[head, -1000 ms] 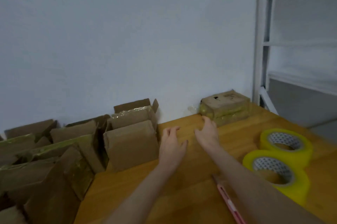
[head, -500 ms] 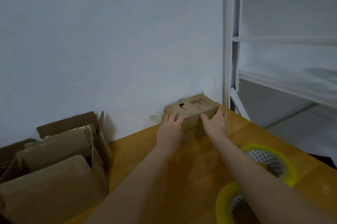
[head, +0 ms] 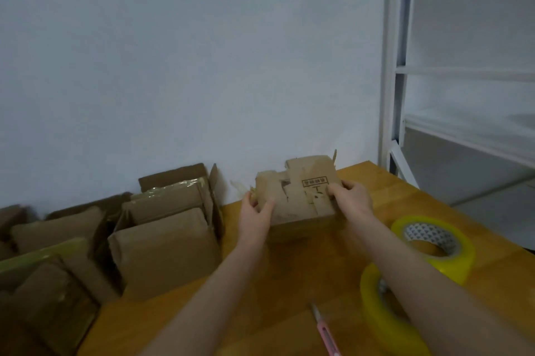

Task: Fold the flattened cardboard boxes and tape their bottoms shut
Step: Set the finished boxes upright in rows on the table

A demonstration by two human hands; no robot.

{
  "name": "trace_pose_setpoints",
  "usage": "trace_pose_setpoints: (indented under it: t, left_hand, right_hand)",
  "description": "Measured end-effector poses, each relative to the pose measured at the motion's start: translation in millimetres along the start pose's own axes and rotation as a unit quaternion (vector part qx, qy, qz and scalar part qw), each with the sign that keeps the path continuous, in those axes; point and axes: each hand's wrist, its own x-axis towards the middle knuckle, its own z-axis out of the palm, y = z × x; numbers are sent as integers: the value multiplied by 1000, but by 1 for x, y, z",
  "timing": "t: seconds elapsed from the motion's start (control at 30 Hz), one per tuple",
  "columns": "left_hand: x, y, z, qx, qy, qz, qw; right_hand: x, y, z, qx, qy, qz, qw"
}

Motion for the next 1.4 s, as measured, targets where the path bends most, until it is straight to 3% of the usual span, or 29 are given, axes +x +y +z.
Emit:
trace_pose_setpoints:
  t: [0.33, 0.57, 0.73, 0.8, 0.87, 0.93, 1.03, 1.17, 1.23, 1.33, 1.4]
  left_hand:
    - [-120, 22, -74, 92, 85, 118, 985]
    - [-181, -30, -180, 131, 196, 114, 965]
    - [-203, -76, -235, 163, 192, 31, 967]
    - [-208, -80, -244, 165, 222, 61, 959]
    - [-211, -68, -248, 190, 263, 152, 934]
    - [-203, -46, -250, 233, 230, 212, 921]
    - [-181, -15, -255, 333, 85, 176, 923]
    - [-162, 5, -257, 495, -64, 159, 852]
    - [-168, 1, -258, 544, -62, 217, 808]
    - [-183, -15, -260, 518, -4, 368, 772]
    - [-186, -21, -258, 485, 0, 351, 801]
  right_hand:
    - [-141, -22, -14, 101, 29, -68, 992]
    - [-237, 14, 46, 68, -90, -117, 987]
    - [-268, 38, 83, -15, -186, -118, 975]
    - [-272, 31, 81, 12, -201, -125, 972]
    - [-271, 19, 76, 40, -181, -144, 972]
    - [-266, 4, 73, 38, -162, -158, 973]
    - [-256, -8, 76, 15, -166, -130, 977]
    - [-247, -7, 83, -3, -143, -97, 985]
    - [-244, -5, 84, -8, -127, -84, 988]
    - [-242, -4, 84, -10, -114, -84, 990]
    - [-245, -4, 87, -27, -111, -104, 988]
